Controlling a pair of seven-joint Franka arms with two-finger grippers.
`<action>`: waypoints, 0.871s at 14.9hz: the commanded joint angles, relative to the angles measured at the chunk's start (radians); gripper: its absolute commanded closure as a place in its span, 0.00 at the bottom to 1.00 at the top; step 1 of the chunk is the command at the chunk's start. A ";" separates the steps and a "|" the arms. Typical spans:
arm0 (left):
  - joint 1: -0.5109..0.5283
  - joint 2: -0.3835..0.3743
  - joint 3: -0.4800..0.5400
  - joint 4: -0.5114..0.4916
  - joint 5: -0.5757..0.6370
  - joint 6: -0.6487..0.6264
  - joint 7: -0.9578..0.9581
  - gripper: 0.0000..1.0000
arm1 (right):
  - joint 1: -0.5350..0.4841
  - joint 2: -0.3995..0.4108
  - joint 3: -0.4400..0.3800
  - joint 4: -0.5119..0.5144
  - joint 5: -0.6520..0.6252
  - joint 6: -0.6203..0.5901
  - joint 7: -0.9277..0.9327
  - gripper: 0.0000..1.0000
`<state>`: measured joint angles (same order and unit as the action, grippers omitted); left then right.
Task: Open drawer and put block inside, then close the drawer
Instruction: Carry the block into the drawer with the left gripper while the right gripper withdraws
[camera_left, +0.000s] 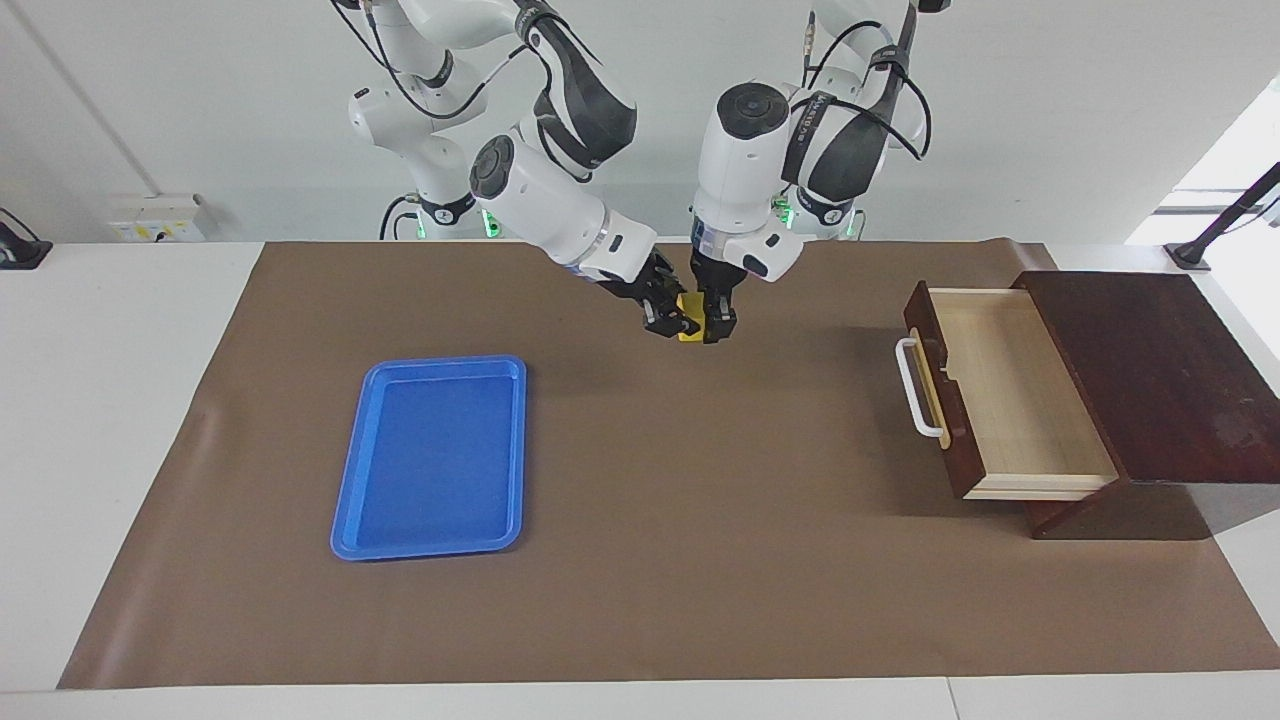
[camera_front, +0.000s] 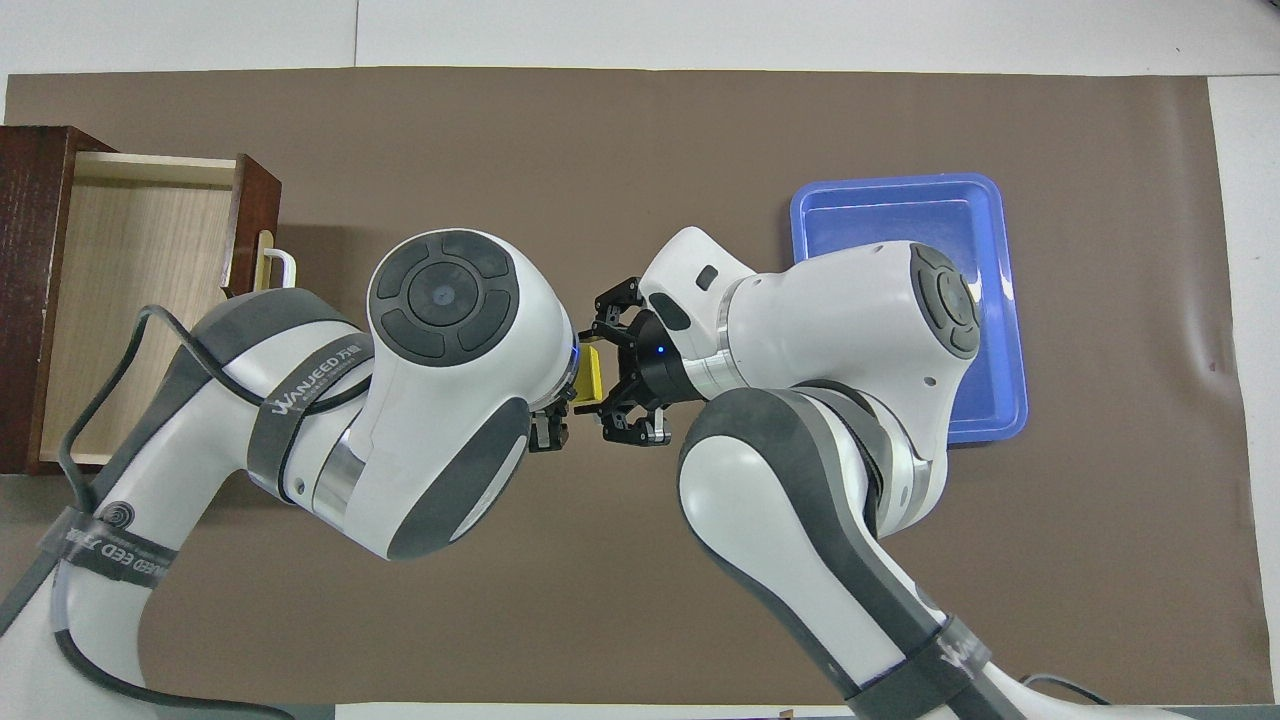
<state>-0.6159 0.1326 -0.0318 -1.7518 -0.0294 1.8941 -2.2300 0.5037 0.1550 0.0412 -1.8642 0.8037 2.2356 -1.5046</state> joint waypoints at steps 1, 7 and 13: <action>0.022 -0.056 0.015 -0.034 -0.017 -0.006 0.000 1.00 | -0.011 0.011 0.002 0.019 0.000 -0.010 0.026 0.00; 0.270 -0.143 0.020 -0.023 -0.006 -0.148 0.307 1.00 | -0.095 0.011 -0.007 0.026 -0.003 -0.094 0.030 0.00; 0.599 -0.139 0.018 -0.032 0.014 -0.086 0.676 1.00 | -0.272 -0.008 -0.015 0.028 -0.095 -0.212 0.118 0.00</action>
<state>-0.1109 0.0044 0.0013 -1.7588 -0.0226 1.7690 -1.6464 0.2891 0.1547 0.0170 -1.8485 0.7749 2.0765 -1.4604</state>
